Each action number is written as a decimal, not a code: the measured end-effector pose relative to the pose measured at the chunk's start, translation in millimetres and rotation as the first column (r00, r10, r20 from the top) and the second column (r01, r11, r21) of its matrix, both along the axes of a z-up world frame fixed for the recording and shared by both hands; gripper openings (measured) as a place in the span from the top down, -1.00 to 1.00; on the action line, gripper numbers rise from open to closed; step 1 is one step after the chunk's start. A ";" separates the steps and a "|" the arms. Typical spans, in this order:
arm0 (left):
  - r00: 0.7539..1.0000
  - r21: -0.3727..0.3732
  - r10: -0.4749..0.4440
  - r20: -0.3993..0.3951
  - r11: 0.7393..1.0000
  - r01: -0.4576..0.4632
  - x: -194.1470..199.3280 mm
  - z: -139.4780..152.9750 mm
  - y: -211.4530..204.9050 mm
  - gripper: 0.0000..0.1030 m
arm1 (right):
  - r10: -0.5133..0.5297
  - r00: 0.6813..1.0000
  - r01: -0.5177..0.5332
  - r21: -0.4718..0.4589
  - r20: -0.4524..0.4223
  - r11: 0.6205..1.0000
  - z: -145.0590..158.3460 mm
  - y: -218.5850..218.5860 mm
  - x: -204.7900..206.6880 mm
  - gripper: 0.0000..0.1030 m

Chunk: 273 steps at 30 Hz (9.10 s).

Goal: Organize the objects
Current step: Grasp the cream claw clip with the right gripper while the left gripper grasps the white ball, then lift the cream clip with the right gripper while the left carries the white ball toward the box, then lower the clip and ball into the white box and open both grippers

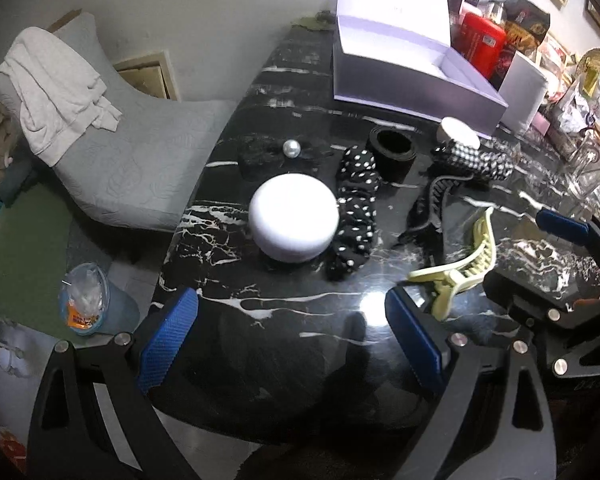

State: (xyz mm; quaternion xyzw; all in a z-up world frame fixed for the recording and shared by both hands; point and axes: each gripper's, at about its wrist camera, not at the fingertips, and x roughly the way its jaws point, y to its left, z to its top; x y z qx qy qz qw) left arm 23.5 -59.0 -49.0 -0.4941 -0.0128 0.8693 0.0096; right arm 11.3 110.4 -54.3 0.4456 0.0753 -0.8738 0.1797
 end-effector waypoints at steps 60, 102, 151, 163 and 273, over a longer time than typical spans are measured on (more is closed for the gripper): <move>0.989 0.013 -0.007 -0.148 1.000 0.009 -40.7 -4.5 9.0 -0.14 | 0.006 0.999 -0.002 0.113 -0.035 0.994 -6.8 20.5 4.7 -1.00; 0.993 0.076 -0.079 -0.083 0.993 0.085 8.5 -1.4 36.2 -0.01 | 0.046 0.996 -0.041 -0.078 0.070 0.996 -21.7 28.0 1.8 -1.00; 0.991 -0.008 -0.115 -0.071 0.993 0.115 8.7 0.6 42.4 -0.01 | 0.173 0.985 -0.173 -0.040 -0.018 0.984 -15.6 13.5 -0.7 0.60; 0.986 -0.036 -0.139 -0.097 0.990 0.136 3.0 23.0 46.5 -0.01 | 0.248 0.968 -0.249 -0.029 -0.045 0.968 11.0 10.2 7.2 0.60; 0.932 -0.160 -0.361 -0.040 0.923 0.350 -371.6 13.8 153.8 -0.01 | 0.122 0.992 -0.122 0.007 0.023 0.993 22.0 65.8 -338.6 0.60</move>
